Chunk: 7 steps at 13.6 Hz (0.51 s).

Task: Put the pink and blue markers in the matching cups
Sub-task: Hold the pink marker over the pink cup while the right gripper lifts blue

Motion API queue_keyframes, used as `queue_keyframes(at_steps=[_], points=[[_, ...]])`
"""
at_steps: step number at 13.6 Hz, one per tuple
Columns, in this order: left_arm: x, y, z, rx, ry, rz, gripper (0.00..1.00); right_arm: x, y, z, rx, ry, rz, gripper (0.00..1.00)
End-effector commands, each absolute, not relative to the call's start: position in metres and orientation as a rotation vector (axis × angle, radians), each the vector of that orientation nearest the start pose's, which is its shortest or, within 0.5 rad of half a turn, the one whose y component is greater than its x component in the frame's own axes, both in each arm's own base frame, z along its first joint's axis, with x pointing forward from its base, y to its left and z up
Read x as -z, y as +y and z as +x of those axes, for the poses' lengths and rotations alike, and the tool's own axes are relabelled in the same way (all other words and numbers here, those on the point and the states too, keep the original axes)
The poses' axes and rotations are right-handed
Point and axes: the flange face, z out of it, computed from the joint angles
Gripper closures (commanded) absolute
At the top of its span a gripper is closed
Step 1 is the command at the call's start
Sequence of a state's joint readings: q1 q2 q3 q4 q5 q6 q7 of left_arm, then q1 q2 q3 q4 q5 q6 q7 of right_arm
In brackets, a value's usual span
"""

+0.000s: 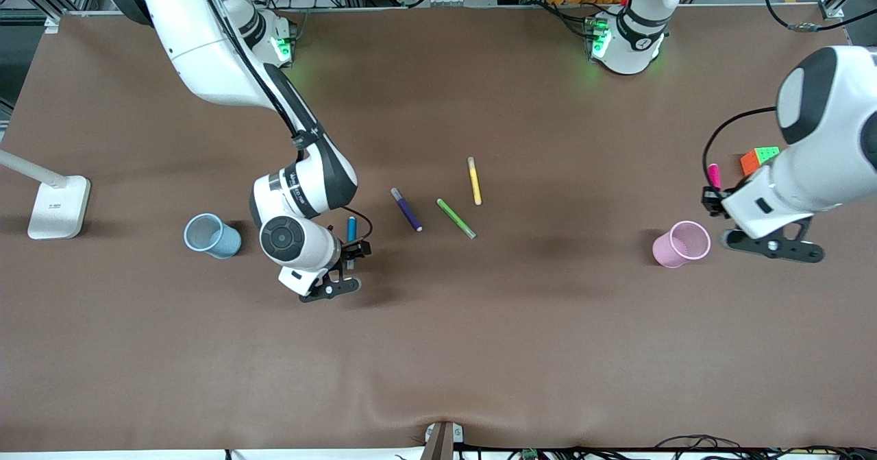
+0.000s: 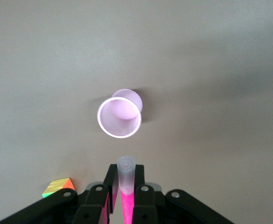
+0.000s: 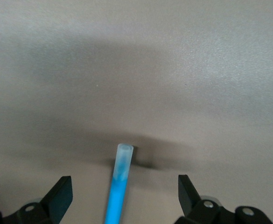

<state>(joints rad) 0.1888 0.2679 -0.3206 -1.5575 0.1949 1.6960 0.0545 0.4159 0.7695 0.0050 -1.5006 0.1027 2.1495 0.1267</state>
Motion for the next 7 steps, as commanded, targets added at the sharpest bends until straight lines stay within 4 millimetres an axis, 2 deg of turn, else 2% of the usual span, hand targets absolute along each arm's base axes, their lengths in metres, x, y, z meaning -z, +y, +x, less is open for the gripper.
queue_keyframes(at_steps=[1, 3, 6, 7], points=[[-0.498, -0.025, 0.622, -0.095, 0.349, -3.012, 1.0, -0.191, 0.296, 0.635, -0.194, -0.378, -3.066, 0.0], [-0.499, -0.009, 0.617, -0.032, 0.404, -3.005, 1.0, -0.186, 0.296, 0.633, -0.192, -0.386, -3.07, 0.0], [-0.491, 0.016, 0.607, -0.006, 0.533, -3.021, 1.0, -0.185, 0.296, 0.632, -0.193, -0.402, -3.078, 0.01], [-0.485, 0.028, 0.606, 0.014, 0.602, -3.047, 1.0, -0.184, 0.295, 0.631, -0.197, -0.402, -3.078, 0.1]])
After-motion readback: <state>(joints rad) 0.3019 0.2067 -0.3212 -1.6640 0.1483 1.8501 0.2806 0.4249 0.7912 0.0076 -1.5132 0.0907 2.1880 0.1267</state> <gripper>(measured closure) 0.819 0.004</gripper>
